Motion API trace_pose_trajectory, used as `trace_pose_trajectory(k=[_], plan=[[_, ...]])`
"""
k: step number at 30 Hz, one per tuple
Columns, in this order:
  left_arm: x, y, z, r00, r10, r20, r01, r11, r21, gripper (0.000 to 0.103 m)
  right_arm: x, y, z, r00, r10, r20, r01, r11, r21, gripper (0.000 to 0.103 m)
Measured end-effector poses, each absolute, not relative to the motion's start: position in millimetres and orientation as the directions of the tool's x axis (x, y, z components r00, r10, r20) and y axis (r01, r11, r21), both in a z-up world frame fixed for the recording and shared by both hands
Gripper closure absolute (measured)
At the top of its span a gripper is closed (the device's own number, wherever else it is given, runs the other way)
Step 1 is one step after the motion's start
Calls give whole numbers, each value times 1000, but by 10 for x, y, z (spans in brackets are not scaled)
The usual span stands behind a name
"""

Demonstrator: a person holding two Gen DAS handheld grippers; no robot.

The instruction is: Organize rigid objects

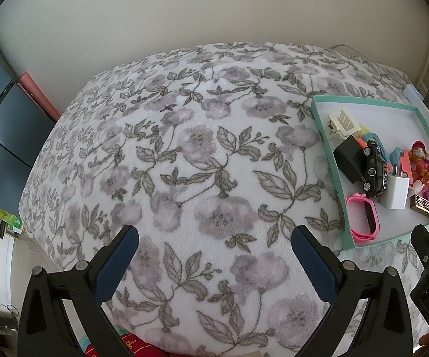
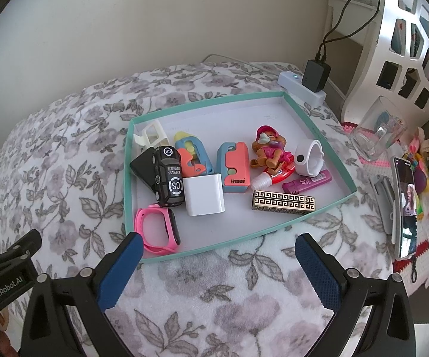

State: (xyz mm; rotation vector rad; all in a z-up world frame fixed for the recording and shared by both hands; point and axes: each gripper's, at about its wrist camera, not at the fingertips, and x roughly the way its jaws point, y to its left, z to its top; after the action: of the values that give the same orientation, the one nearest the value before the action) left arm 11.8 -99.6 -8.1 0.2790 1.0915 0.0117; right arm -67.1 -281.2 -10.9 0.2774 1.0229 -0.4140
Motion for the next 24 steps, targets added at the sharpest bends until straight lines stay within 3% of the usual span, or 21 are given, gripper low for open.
trace_pose_trajectory(k=[24], plan=[[115, -990, -99, 461, 141, -876, 134, 965, 226, 1, -662, -2812, -139, 449, -200, -871, 444, 896, 23, 0]])
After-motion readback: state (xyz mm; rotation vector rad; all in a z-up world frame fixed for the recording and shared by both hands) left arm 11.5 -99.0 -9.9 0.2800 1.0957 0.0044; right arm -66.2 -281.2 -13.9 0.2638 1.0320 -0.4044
